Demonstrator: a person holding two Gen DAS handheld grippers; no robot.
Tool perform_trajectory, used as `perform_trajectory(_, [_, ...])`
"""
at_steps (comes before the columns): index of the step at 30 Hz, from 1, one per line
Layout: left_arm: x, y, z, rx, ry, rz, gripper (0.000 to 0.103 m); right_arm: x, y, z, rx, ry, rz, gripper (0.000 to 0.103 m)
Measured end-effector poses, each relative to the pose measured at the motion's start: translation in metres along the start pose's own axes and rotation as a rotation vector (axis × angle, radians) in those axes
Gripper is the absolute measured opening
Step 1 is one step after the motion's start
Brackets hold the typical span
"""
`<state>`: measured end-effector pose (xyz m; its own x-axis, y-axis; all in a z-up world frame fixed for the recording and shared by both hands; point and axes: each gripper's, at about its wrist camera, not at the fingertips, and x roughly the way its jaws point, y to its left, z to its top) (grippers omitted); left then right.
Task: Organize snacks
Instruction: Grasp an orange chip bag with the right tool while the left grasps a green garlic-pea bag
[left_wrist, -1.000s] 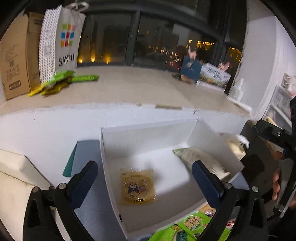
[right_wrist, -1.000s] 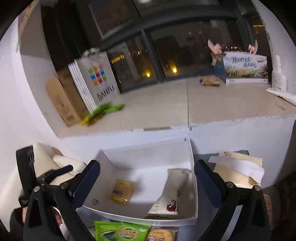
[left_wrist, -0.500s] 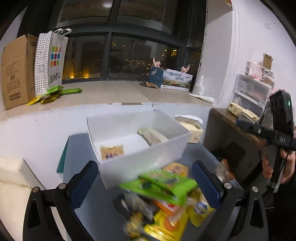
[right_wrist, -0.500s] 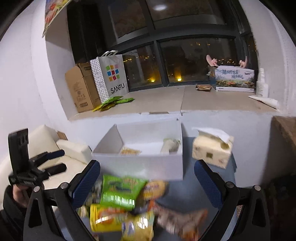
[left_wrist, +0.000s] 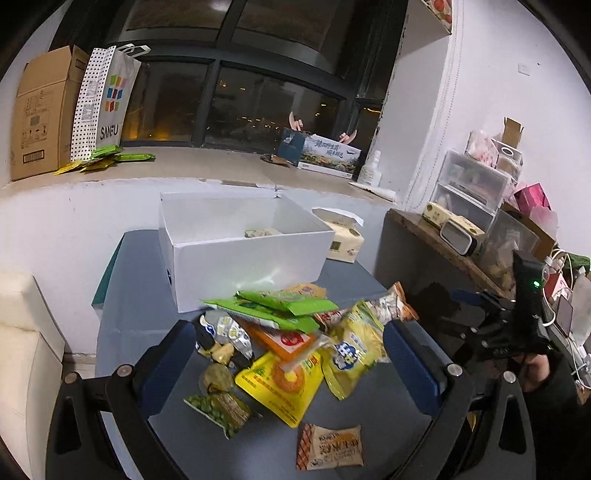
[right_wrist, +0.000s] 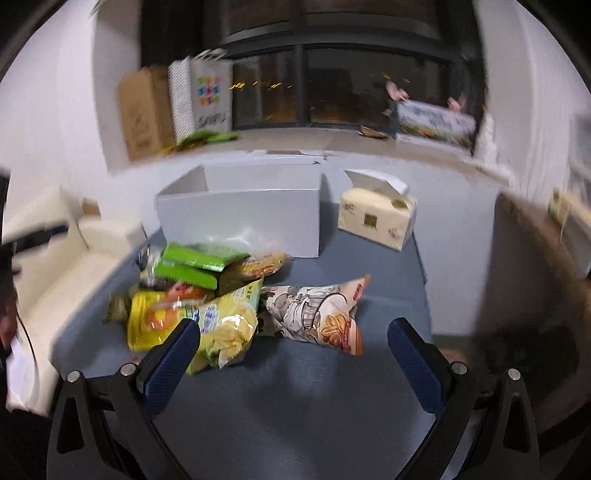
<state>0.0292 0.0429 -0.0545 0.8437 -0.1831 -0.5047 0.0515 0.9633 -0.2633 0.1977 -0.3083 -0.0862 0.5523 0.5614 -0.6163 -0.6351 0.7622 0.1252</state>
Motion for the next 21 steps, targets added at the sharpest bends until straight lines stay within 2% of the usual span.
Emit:
perform_trajectory(6, [-0.002, -0.006, -0.006, 0.019, 0.01, -0.011, 0.103, 0.047, -0.067, -0.019, 0.459, 0.054, 0.192, 0.103])
perform_trajectory(8, [-0.001, -0.006, -0.008, 0.017, 0.018, -0.016, 0.103, 0.067, -0.081, -0.025, 0.568, 0.073, 0.228, 0.103])
perform_trajectory(15, [0.005, 0.005, -0.019, -0.007, 0.053, 0.015, 0.103, 0.123, -0.09, -0.029, 0.758, 0.109, 0.353, 0.103])
perform_trajectory(16, [0.005, 0.008, -0.021, -0.01, 0.057, 0.021, 0.103, 0.124, -0.086, -0.024, 0.737, 0.087, 0.361, 0.099])
perform_trajectory(17, [0.006, 0.009, -0.023, -0.012, 0.06, 0.025, 0.103, 0.124, -0.084, -0.022, 0.719, 0.072, 0.389, 0.076])
perform_trajectory(18, [0.007, 0.012, -0.026, -0.018, 0.067, 0.029, 0.103, 0.126, -0.08, -0.018, 0.696, 0.075, 0.398, 0.039])
perform_trajectory(19, [0.008, 0.016, -0.029, -0.026, 0.077, 0.035, 0.103, 0.126, -0.078, -0.017, 0.685, 0.088, 0.378, 0.039])
perform_trajectory(21, [0.011, 0.021, -0.034, -0.034, 0.09, 0.05, 0.103, 0.122, -0.078, -0.017, 0.699, 0.082, 0.39, 0.035])
